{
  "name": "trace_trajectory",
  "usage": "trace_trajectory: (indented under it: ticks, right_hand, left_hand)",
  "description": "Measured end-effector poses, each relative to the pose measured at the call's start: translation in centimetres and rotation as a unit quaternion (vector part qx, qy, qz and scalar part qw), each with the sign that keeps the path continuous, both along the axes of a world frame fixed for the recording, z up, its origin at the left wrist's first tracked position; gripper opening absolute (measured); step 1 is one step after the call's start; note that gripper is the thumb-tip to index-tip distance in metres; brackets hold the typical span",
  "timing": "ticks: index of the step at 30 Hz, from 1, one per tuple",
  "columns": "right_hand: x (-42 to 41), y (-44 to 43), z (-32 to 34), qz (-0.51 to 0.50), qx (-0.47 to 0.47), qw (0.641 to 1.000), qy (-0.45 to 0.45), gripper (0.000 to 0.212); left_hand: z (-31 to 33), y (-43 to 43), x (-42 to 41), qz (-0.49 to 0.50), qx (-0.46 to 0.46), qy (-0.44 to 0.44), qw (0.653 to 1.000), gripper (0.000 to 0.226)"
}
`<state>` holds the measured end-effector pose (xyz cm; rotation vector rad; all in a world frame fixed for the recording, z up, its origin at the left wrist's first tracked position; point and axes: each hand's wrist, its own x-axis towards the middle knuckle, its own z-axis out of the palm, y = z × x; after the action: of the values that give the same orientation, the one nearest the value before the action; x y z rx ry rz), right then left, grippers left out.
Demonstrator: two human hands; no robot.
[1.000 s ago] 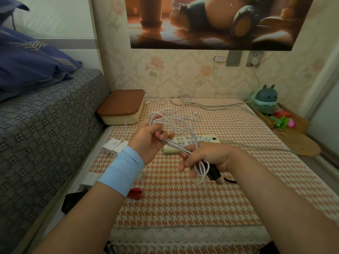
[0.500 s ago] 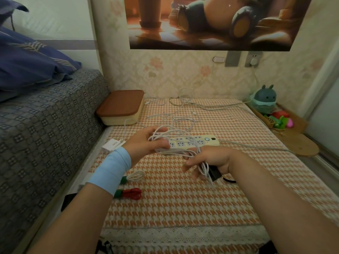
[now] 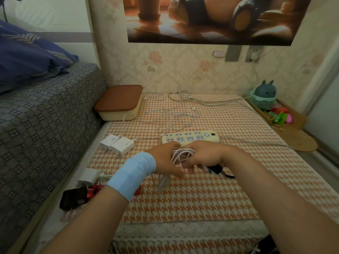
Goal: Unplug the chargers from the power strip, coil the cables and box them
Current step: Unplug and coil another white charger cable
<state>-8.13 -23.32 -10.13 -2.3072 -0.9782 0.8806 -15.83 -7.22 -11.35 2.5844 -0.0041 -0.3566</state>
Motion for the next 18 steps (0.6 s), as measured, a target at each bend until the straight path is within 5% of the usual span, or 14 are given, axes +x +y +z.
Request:
trace_trajectory:
  ticks: [3, 6, 13, 15, 18]
  right_hand:
    - [0.0, -1.2, 0.3, -0.034, 0.064, 0.997, 0.03, 0.005]
    - [0.4, -1.7, 0.7, -0.049, 0.096, 0.994, 0.027, 0.009]
    - [0.5, -1.9, 0.3, -0.085, 0.092, 0.991, 0.038, 0.014]
    - [0.2, -1.6, -0.1, -0.05, 0.071, 0.996, 0.031, 0.024]
    - [-0.2, -1.3, -0.8, -0.027, 0.102, 0.994, -0.031, 0.07]
  left_hand:
    - [-0.3, 1.0, 0.3, 0.03, -0.118, 0.03, 0.992, 0.052]
    - [-0.3, 0.7, 0.3, 0.077, -0.238, 0.071, 0.966, 0.059]
    - [-0.1, 0.2, 0.7, 0.121, -0.309, -0.013, 0.943, 0.042]
    - [-0.4, 0.5, 0.4, 0.123, -0.328, 0.0, 0.937, 0.043]
    - [-0.4, 1.0, 0.2, 0.118, -0.356, 0.069, 0.924, 0.045]
